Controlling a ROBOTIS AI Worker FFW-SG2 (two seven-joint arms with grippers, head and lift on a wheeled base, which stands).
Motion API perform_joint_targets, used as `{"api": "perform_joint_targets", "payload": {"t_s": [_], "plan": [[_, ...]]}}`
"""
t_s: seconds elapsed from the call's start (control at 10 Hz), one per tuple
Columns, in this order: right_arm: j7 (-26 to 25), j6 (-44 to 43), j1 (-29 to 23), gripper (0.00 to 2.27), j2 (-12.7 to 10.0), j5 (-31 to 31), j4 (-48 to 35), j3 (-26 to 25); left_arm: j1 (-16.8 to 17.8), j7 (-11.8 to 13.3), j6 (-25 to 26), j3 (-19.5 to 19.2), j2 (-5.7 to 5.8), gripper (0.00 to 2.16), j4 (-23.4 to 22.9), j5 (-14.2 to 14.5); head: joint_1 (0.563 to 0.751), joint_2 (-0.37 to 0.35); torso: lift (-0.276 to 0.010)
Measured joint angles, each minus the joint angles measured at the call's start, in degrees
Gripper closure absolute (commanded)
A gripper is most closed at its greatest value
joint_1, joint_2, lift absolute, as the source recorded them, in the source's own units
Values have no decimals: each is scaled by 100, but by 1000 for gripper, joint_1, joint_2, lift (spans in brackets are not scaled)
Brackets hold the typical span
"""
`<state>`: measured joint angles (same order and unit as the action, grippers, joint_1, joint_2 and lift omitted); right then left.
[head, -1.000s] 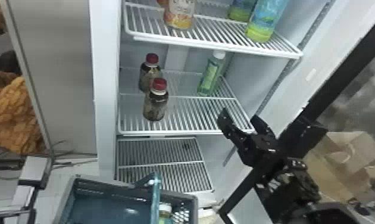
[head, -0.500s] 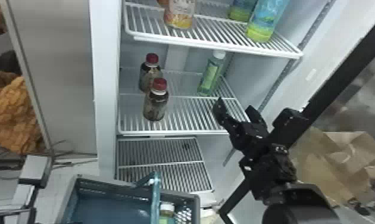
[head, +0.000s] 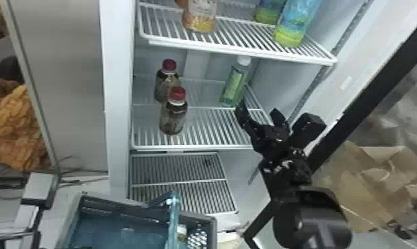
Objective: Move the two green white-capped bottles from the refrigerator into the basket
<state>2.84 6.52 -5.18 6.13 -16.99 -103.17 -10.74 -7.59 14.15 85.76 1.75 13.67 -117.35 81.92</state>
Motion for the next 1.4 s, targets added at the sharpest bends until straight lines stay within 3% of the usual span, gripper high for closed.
{"api": "perform_joint_targets", "payload": {"t_s": [0.6, 1.4], "plan": [[262, -799, 1021, 87, 20, 32, 1462, -35, 49, 0, -61, 50, -5, 1161, 11, 31, 695, -350, -263], [255, -849, 1898, 88, 55, 462, 2435, 258, 113, 0, -97, 76, -4, 1161, 28, 47, 695, -350, -263]]}}
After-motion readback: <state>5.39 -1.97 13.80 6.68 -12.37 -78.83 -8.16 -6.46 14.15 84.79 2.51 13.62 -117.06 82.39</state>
